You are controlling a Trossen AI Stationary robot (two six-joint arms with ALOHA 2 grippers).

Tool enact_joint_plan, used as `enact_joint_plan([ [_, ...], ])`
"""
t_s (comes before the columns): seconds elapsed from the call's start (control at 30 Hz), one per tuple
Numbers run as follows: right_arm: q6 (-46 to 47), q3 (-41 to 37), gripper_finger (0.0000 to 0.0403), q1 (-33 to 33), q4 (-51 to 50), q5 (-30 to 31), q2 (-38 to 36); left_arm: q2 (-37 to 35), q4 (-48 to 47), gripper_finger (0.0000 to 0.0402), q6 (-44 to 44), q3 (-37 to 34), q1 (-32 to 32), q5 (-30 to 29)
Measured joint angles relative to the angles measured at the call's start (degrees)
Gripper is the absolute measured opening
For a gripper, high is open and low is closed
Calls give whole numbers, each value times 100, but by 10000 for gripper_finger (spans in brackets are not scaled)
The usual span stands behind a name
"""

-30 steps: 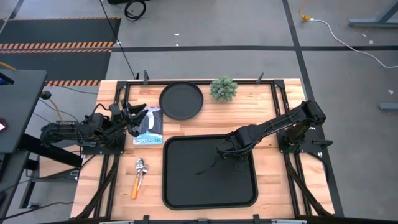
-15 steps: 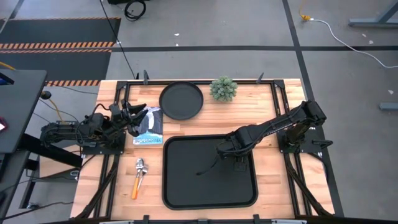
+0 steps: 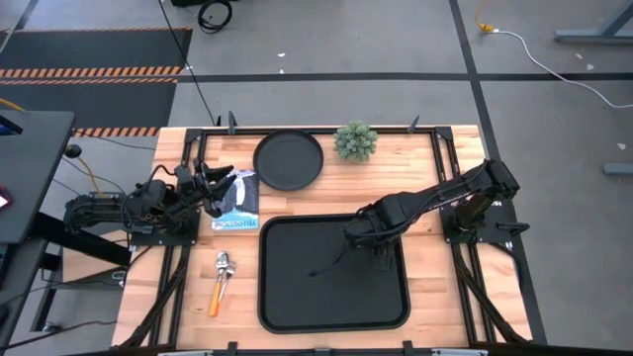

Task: Pick and place plate/cup/fork/spoon on tray
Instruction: Put the black plate on the black tray

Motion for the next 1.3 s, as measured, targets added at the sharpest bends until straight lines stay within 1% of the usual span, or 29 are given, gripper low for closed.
enact_joint_plan([
  [0.23, -112, 375, 239, 4, -152, 250, -126, 1, -1, 148, -1, 0, 0, 0],
  [0.4, -256, 380, 239, 4, 170, 642, -573, -1, -13, 148, -4, 0, -1, 0],
  [0.57, -352, 273, 239, 14, 753, 928, -1152, -1, -18, 148, -116, 0, 0, 4],
  [0.77, -356, -340, 236, 33, 1252, 1327, -1850, 1, -18, 148, -178, 0, -1, 7],
  [1.07, -390, -1400, 225, 338, 2347, 2355, -2812, 0, -20, 148, -395, 0, -1, 16],
  [1.2, -516, -1969, 225, 538, 2994, 2965, -3197, -1, -18, 148, -543, 0, 0, 278],
  [1.3, -640, -2463, 224, 606, 3609, 3152, -3449, -1, 19, 148, -612, 0, -1, 583],
])
